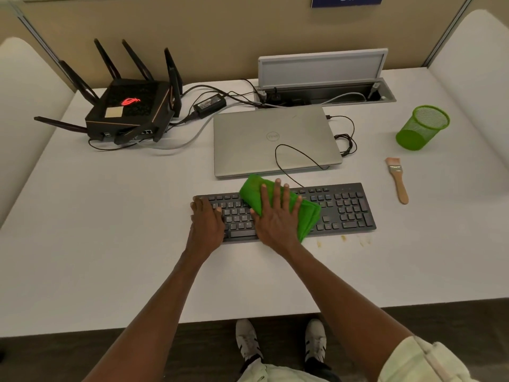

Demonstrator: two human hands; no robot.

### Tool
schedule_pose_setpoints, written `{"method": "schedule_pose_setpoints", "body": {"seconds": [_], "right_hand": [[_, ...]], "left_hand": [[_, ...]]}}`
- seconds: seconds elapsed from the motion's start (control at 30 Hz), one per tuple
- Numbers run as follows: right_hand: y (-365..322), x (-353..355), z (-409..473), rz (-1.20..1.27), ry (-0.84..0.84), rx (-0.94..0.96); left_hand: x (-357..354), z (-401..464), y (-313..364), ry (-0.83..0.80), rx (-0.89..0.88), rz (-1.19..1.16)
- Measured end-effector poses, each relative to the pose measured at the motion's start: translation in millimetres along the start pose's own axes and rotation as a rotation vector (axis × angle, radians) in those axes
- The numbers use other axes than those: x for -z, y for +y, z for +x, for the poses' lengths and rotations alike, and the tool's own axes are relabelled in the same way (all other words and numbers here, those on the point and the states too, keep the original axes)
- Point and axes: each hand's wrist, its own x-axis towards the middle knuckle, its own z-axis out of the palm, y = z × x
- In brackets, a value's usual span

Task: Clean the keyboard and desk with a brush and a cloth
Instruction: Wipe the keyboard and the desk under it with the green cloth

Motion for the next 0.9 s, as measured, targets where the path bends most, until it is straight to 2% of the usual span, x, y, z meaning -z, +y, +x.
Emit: {"method": "schedule_pose_setpoints", "body": {"seconds": [0.13, 0.23, 0.33, 0.43, 0.57, 0.9], "right_hand": [[-8.7, -5.9, -7.1, -0.056, -0.006, 0.137], [5.2, -6.4, -13.1, -0.074, 0.004, 0.155], [28.5, -1.8, -17.3, -0.065, 0.036, 0.063], [48.3, 2.7, -17.5, -0.047, 0.051, -0.088], [43.2, 2.6, -14.5, -0.004, 0.074, -0.195], [-46.5, -14.0, -1.5, -0.027, 0.012, 0.084]], "left_hand": [[0.0, -1.9, 0.0, 0.005, -0.046, 0.013], [2.1, -3.3, -2.9, -0.005, -0.056, 0.012], [7.1, -10.5, -5.2, 0.006, -0.103, 0.018], [12.5, -17.5, -14.3, 0.012, -0.07, -0.014], [17.4, -25.6, -30.3, -0.003, -0.081, -0.011], [33.3, -28.3, -38.1, -0.003, -0.113, -0.092]]}}
